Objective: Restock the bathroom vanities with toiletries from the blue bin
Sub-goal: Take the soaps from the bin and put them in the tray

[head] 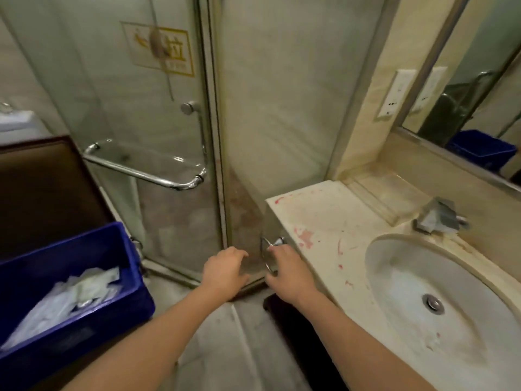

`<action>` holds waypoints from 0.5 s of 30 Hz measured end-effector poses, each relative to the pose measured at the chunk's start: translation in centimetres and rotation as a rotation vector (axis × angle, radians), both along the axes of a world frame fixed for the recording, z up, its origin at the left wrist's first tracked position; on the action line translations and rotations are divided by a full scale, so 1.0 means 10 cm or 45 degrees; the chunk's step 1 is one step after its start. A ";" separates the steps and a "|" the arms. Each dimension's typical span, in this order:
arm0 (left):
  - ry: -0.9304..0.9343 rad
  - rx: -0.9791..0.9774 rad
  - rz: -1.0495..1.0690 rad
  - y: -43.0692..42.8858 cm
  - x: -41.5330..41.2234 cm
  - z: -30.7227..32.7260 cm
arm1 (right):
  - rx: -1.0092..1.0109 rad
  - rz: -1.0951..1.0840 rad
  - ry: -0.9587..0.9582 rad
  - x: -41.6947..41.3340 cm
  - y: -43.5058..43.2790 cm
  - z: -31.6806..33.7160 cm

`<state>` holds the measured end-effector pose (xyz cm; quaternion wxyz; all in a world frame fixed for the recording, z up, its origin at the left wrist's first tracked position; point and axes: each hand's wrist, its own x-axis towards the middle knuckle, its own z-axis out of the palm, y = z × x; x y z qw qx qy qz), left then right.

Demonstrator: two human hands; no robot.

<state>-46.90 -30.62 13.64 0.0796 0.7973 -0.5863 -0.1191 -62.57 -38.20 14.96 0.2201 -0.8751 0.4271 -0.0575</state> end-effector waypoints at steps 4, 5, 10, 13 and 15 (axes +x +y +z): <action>0.040 -0.019 0.186 0.39 0.41 -0.03 | 0.017 0.186 0.030 0.55 0.19 0.02; 0.064 -0.037 0.235 0.48 0.50 -0.04 | 0.012 0.234 0.035 0.69 0.23 0.02; 0.099 -0.064 0.483 0.92 0.92 -0.10 | 0.004 0.475 0.065 1.34 0.40 0.01; 0.122 -0.073 0.638 1.14 1.17 -0.14 | 0.003 0.622 0.061 1.74 0.49 0.00; 0.120 -0.078 0.736 1.27 1.34 -0.16 | 0.019 0.711 0.043 2.02 0.54 -0.01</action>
